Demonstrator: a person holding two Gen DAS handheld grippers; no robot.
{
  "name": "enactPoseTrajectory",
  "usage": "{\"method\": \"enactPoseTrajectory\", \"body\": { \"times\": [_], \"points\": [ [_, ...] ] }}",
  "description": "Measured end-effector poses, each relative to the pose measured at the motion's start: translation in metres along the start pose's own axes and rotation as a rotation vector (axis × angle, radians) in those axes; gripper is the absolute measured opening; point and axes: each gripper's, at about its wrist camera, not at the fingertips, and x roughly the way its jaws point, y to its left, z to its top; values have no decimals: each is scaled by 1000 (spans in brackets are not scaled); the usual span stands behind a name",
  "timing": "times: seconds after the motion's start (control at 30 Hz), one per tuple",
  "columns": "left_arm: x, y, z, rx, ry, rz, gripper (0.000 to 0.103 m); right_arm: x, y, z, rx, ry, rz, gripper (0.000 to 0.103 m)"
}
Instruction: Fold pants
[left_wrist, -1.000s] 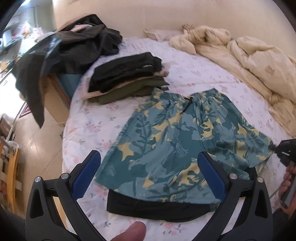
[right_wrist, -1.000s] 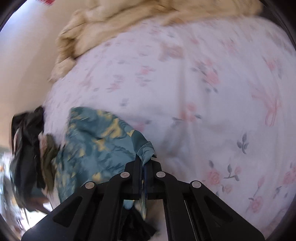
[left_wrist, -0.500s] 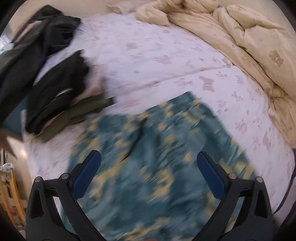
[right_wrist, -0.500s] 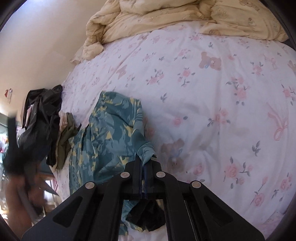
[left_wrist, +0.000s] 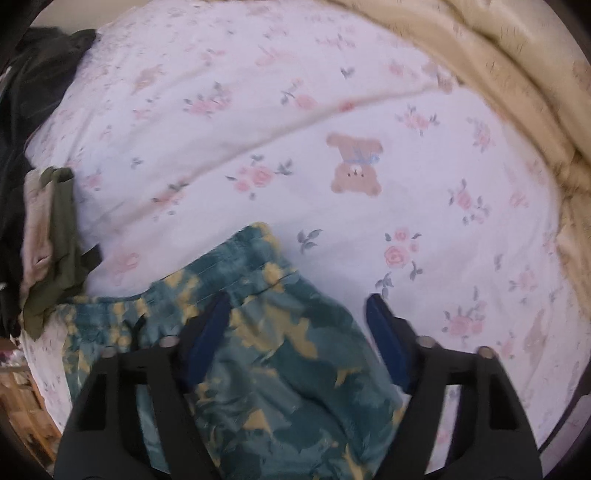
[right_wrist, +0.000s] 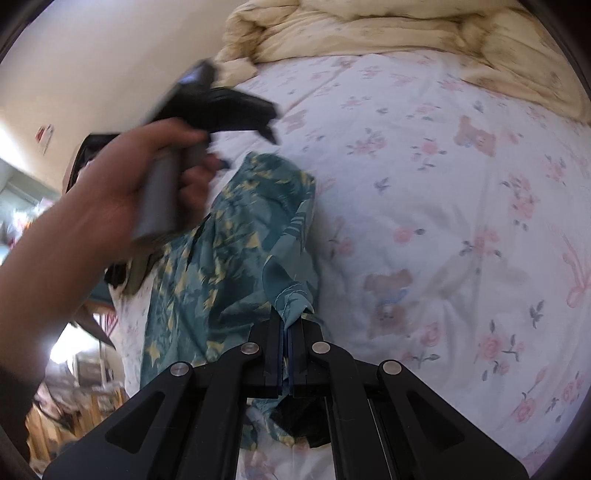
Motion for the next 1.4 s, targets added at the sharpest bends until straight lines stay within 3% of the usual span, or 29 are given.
{"method": "enactPoseTrajectory", "body": {
  "times": [0.17, 0.33, 0.53, 0.73, 0.8, 0.87, 0.97, 1.1, 1.2, 1.4],
  "points": [
    [27, -3, 10, 37, 23, 109, 57, 7, 15, -7, -68, 38, 19, 0],
    [34, 6, 15, 57, 10, 136, 11, 5, 36, -14, -156, 49, 45, 0],
    [5, 26, 14, 108, -4, 55, 8, -3, 66, -24, -269, 39, 91, 0],
    [-49, 71, 6, 138, -32, 42, 8, -19, 123, -45, -457, -8, 210, 0],
    [-64, 93, 2, 119, -38, 24, 8, -20, 144, -55, -518, -4, 250, 0],
    [-76, 125, -2, 37, -27, -72, 8, -21, 164, -66, -564, 6, 298, 0],
    [-88, 158, -18, 38, -55, -45, 8, -21, 197, -81, -638, 17, 345, 0],
    [-76, 203, -44, 42, -66, 22, 8, -4, 233, -95, -709, 65, 376, 0],
    [-50, 231, -57, 49, -64, 22, 8, 23, 251, -105, -717, 131, 387, 0],
    [5, 246, -67, 111, -45, 61, 8, 74, 267, -124, -709, 227, 372, 0]
  ]
}}
